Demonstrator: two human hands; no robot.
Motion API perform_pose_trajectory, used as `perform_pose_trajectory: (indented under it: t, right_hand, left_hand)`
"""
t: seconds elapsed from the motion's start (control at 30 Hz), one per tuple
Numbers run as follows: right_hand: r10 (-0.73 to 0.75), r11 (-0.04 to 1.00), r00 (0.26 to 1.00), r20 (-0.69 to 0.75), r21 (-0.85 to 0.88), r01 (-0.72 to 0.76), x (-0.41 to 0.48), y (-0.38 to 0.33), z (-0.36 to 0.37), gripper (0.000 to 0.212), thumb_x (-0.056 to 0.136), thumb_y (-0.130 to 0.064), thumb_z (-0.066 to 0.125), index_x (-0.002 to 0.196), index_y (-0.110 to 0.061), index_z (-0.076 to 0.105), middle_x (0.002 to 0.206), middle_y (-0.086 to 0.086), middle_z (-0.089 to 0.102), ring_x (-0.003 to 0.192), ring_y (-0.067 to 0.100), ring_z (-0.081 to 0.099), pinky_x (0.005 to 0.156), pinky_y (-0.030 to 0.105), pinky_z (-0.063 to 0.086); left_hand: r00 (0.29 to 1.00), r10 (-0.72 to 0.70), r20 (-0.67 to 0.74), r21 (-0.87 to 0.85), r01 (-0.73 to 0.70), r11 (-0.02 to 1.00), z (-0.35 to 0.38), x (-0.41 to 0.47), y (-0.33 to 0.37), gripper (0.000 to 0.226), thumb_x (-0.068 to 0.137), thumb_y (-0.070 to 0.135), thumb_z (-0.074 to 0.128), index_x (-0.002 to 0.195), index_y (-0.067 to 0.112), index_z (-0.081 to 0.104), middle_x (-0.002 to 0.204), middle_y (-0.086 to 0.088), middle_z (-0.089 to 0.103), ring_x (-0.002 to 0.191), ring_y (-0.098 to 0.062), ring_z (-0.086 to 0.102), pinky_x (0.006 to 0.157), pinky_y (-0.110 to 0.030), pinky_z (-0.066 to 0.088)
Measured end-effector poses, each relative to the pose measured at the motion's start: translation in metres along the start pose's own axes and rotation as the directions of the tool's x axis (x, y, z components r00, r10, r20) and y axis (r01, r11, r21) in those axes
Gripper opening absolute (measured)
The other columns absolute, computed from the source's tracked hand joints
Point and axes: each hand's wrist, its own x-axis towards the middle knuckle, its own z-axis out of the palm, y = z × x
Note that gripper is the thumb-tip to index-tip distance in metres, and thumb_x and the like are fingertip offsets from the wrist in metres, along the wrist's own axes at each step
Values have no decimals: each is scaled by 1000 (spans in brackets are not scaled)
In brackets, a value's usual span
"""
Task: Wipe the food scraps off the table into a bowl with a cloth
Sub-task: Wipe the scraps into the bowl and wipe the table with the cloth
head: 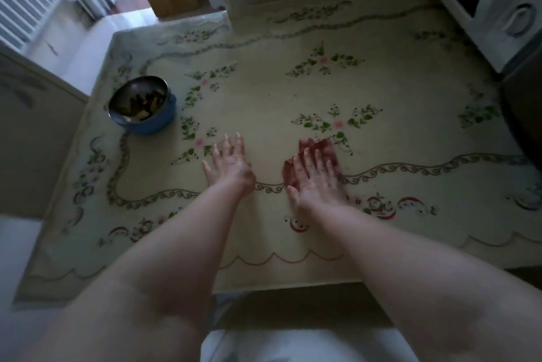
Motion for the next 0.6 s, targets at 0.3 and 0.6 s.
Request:
perform_pose_trajectory:
  t: [0.3, 0.6]
  right_hand:
    - [-153, 987, 987, -57, -62, 149, 97, -9, -31, 60, 102, -43, 16, 153, -25, -8, 161, -4, -16, 149, 18, -16, 118, 35, -13]
    - [-145, 989, 985, -92, 8, 146, 194, -47, -65, 56, 102, -45, 19, 154, -32, 5, 163, -5, -10, 149, 23, -14, 118, 39, -12]
  left_hand:
    - [991, -6, -134, 25, 9, 1000, -3, 60, 21, 71, 96, 12, 37, 155, 21, -1, 163, 2, -10, 150, -21, -9, 120, -46, -2]
    - [985, -62, -162, -32, 58, 998, -3, 92, 24, 70, 93, 12, 33, 155, 26, 2, 163, 7, -5, 151, -16, -5, 119, -51, -2]
